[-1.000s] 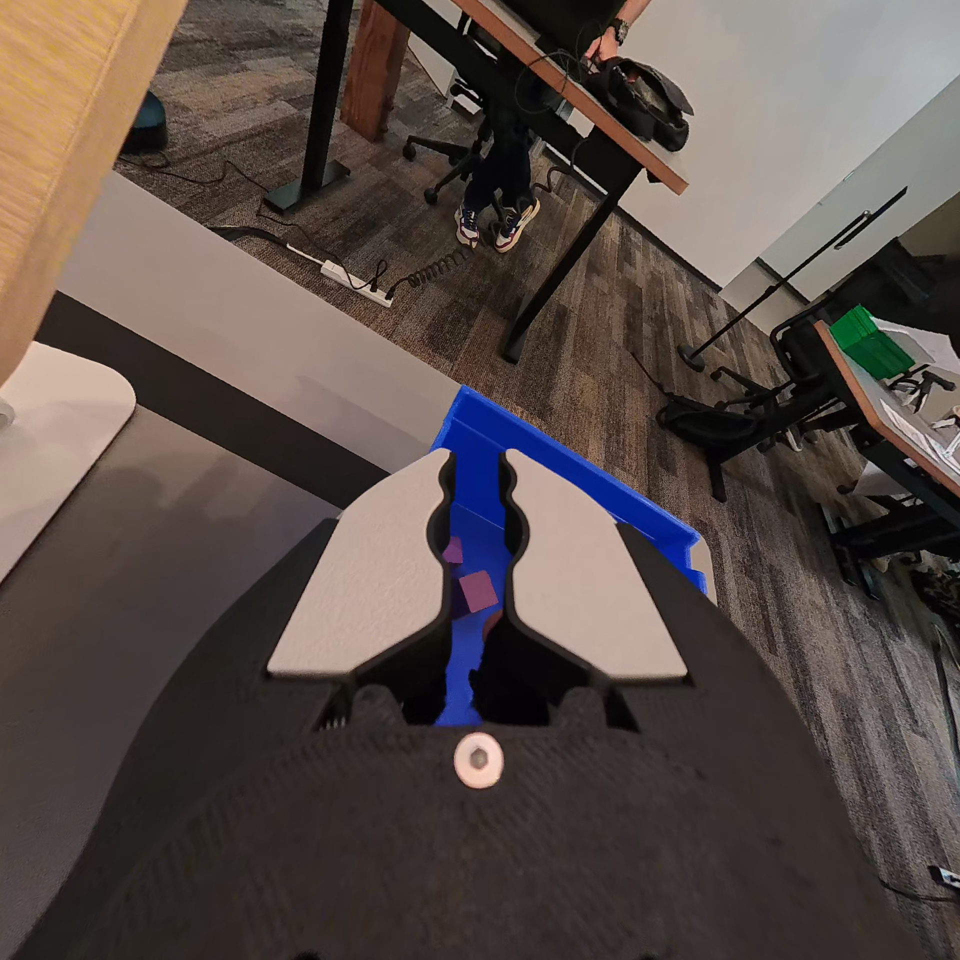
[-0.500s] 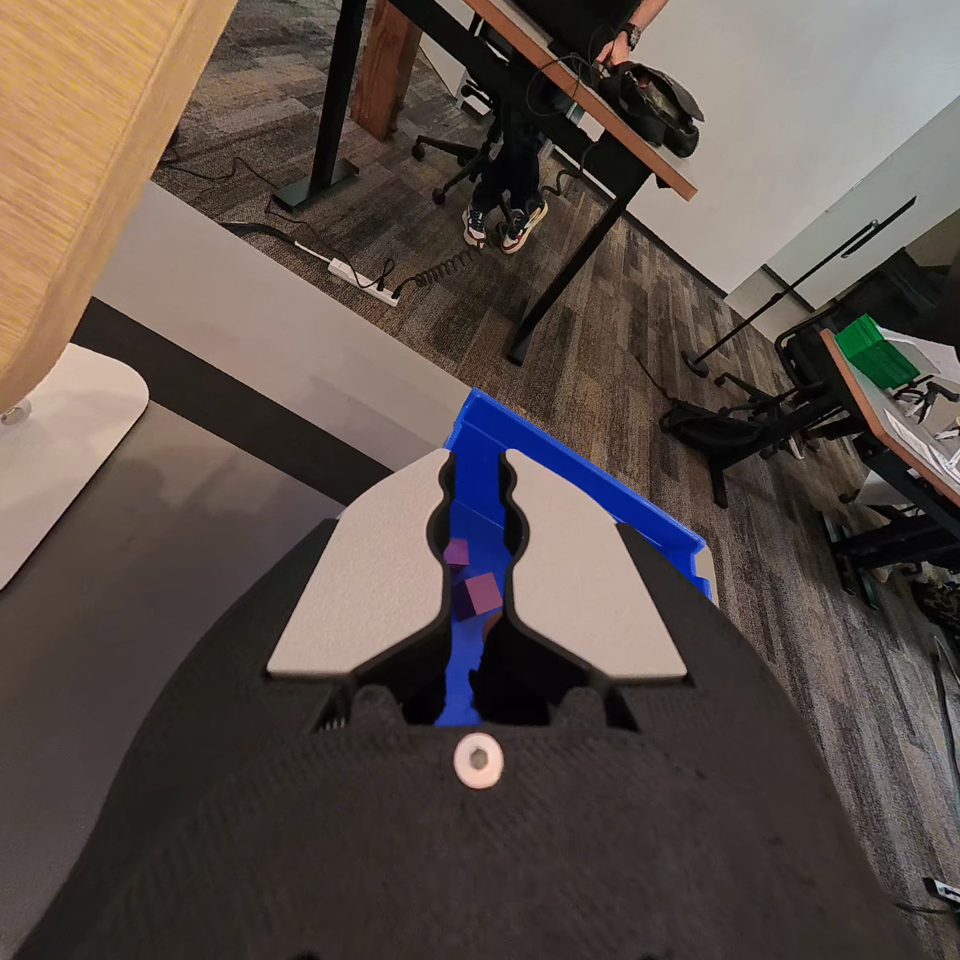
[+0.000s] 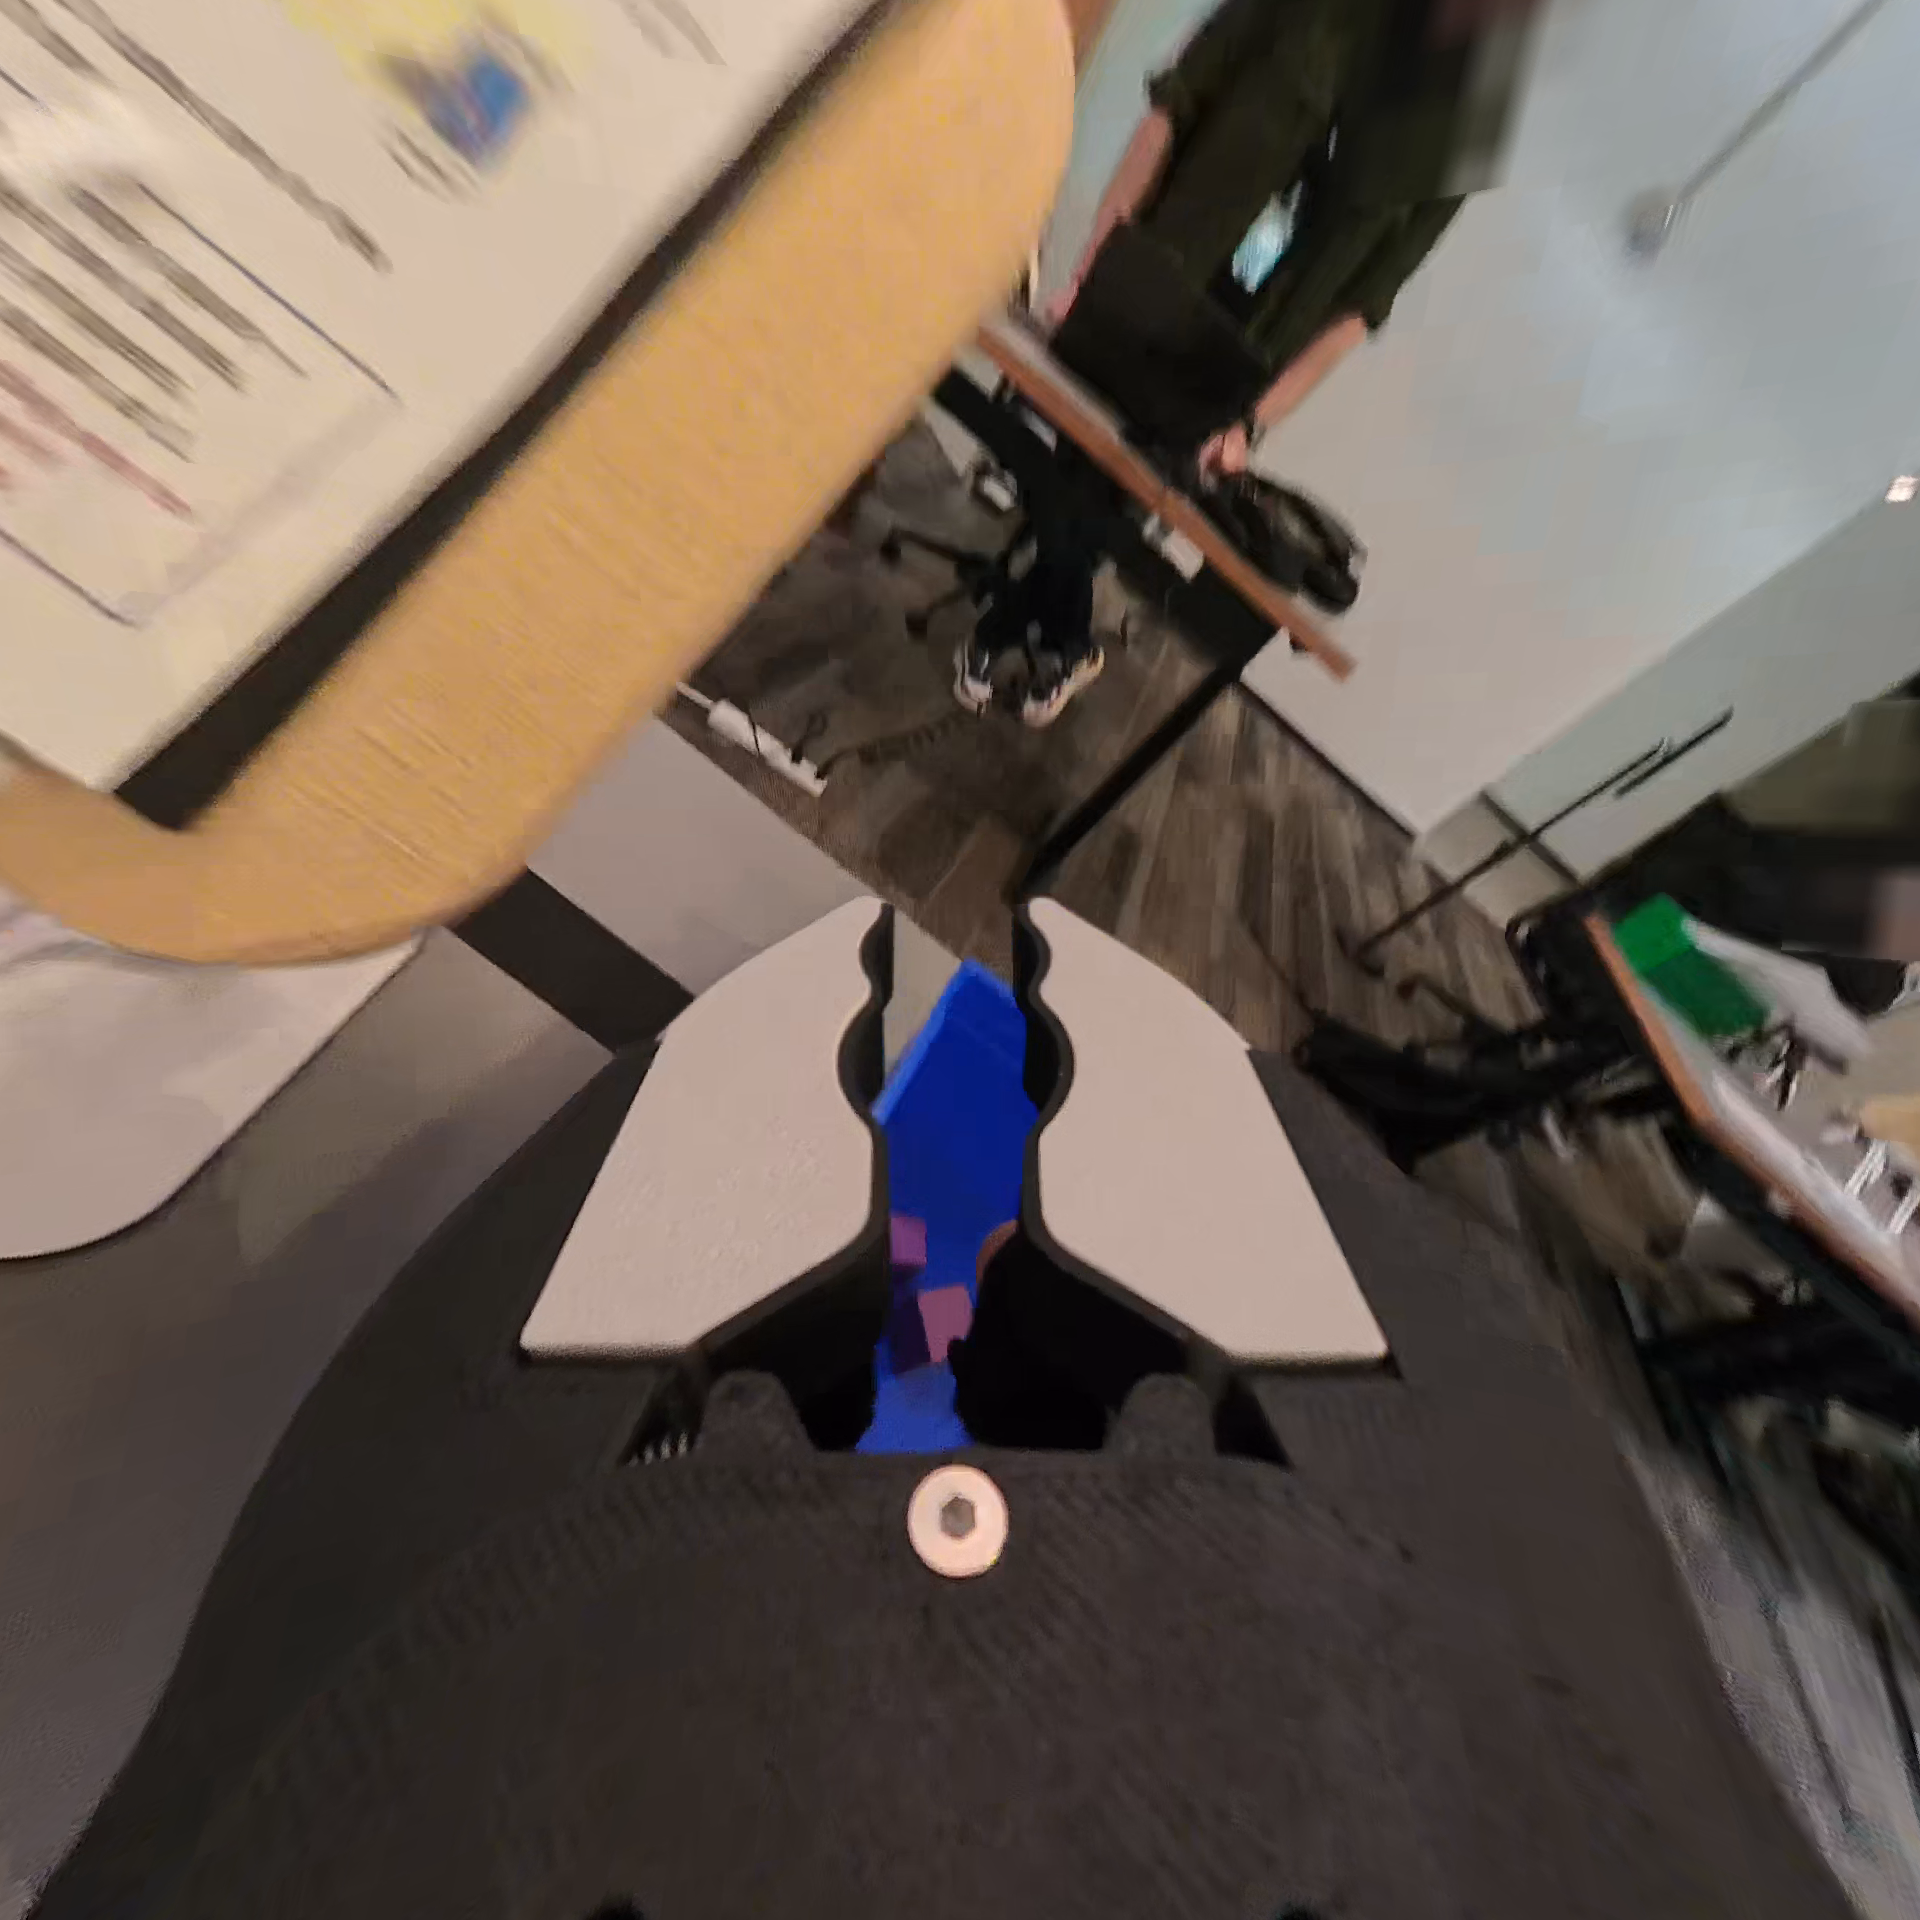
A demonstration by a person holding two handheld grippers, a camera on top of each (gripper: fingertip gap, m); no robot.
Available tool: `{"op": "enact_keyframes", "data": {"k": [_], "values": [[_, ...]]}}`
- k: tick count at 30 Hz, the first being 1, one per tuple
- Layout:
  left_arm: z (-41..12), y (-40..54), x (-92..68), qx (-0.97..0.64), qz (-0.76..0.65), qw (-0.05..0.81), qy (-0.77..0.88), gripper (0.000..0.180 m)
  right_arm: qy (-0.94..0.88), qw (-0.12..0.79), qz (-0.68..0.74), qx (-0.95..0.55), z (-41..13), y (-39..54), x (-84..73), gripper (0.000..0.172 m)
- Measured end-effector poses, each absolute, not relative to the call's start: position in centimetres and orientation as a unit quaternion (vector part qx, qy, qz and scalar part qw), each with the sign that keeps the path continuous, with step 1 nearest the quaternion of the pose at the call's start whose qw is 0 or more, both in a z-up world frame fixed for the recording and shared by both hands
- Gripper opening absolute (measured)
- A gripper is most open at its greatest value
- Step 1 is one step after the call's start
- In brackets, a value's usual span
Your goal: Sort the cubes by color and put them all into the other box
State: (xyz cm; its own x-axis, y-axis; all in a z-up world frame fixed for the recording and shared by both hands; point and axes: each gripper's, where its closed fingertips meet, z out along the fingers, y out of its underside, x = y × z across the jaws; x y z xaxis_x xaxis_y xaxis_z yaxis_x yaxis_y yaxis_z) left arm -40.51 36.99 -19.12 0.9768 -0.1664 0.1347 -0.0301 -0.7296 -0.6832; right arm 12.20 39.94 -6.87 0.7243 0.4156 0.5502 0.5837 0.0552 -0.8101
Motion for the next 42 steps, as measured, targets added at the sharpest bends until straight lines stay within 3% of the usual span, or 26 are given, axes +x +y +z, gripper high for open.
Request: {"op": "enact_keyframes", "data": {"k": [6, 11, 23, 35, 42], "values": [[-4.1, 32.7, -32.4, -0.812, -0.22, 0.521, 0.144, 0.029, -0.449, 0.693, -0.042, -0.562, -1.9, 33.8, 6.3, 0.028], [1.7, 27.9, -21.2, -0.722, -0.324, 0.554, 0.26, 0.029, -0.501, 0.72, 0.01, -0.48, -0.9, 28.0, -0.1, 0.039], [-1.4, 23.6, -4.9, -0.604, -0.592, 0.429, 0.318, 0.029, -0.526, 0.76, -0.004, -0.381, -2.2, 24.1, -4.7, 0.049], [-3.3, 22.6, -2.4, -0.59, -0.653, 0.355, 0.315, 0.029, -0.512, 0.782, -0.029, -0.353, -2.4, 23.9, -4.8, 0.031], [-1.4, 22.0, -3.2, -0.569, -0.659, 0.376, 0.316, 0.035, -0.496, 0.794, -0.002, -0.353, -0.7, 23.6, -3.7, 0.029]]}}
